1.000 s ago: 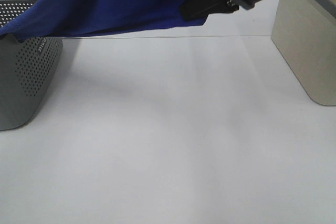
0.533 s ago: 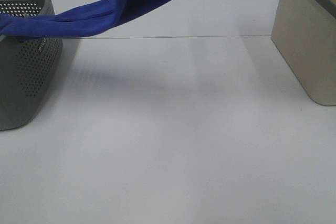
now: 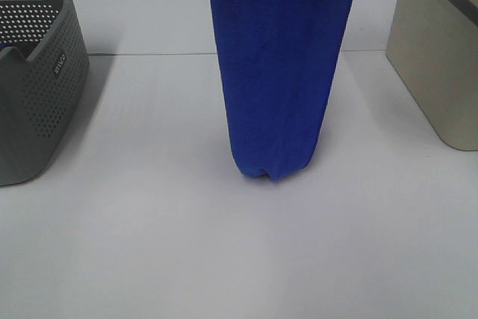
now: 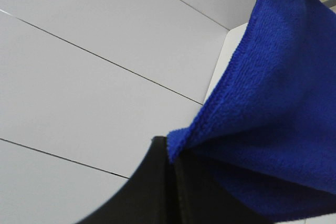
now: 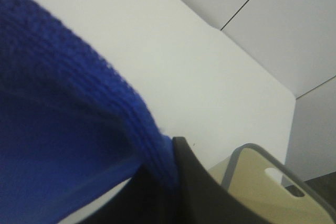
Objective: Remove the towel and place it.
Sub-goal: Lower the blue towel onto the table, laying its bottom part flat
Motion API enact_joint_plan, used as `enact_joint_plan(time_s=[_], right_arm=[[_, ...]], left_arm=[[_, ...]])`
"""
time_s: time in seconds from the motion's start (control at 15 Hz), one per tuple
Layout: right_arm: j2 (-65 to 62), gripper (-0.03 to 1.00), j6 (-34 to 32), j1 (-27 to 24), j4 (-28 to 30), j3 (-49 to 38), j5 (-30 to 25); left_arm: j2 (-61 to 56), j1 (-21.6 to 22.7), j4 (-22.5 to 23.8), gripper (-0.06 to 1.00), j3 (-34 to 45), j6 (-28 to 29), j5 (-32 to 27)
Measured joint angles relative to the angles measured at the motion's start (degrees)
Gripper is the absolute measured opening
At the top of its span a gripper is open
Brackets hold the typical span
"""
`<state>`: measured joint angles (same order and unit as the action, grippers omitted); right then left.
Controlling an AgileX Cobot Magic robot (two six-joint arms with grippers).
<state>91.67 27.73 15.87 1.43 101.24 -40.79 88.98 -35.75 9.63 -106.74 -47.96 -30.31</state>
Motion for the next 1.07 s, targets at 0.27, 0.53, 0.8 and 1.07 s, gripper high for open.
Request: enact_joint_plan(time_s=[0.27,0.53,0.8,1.07], right_arm=[[0.0,0.02,-0.7,0.0,3.6,0.0,10.5],[0.0,0.02,-0.8,0.0,4.8,0.0,22.4],[0.2,0.02,-0.8,0.0,9.6,0.0,29.3],[1.4,0.02,-0.8,0.0,9.6,0.0,35.4]], left_arm=[[0.8,1.5,1.3,0.00,2.5,0.0,4.9],[5.4,1.7,10.8,0.00,2.5,0.0,16.9],[9.2,5.6,15.4,0.00,2.5,0.0,30.8],[9.3,10.2,12.1,0.00,2.5,0.0,38.7]])
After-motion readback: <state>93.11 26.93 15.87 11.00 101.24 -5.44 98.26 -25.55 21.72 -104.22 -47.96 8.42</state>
